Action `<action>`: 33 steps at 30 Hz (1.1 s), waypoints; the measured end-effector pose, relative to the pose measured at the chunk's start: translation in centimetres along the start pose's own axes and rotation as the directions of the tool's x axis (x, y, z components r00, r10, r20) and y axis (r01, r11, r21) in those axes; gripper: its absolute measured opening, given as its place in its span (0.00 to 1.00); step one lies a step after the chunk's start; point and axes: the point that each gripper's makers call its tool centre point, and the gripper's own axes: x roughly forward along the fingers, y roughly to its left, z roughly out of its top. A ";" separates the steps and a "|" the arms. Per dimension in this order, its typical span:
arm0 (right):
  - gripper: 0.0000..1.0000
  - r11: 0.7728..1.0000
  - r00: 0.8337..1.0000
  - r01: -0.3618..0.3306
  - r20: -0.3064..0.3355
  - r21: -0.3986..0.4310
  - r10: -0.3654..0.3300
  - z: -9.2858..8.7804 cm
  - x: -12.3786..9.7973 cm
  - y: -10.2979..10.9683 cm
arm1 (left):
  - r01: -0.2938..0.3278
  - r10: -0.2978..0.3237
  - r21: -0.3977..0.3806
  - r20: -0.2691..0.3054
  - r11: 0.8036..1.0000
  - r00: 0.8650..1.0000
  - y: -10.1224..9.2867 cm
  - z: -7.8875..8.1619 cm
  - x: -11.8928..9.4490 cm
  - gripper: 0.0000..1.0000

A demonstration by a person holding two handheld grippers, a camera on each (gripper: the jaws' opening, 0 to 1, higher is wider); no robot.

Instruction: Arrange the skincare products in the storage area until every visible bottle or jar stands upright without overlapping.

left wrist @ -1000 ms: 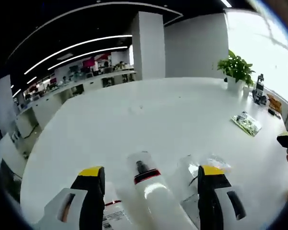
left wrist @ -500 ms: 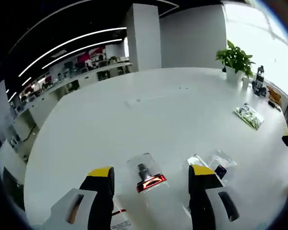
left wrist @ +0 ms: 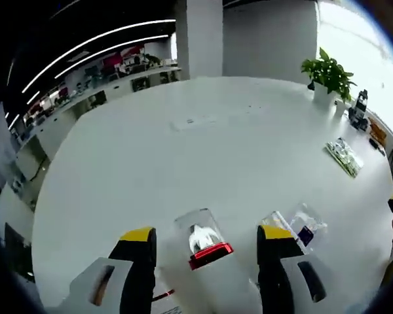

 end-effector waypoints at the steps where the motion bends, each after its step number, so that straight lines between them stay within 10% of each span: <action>1: 0.73 1.000 1.000 -0.001 0.000 0.000 0.001 0.0 0.0 0.0 | -0.005 0.005 0.003 -0.009 1.000 1.000 0.0 -0.1 0.1 0.63; 33: 0.69 1.000 1.000 0.008 0.002 0.012 -0.008 -0.3 -0.6 -0.4 | -0.031 0.030 -0.008 -0.116 0.999 0.993 0.0 0.1 2.1 0.40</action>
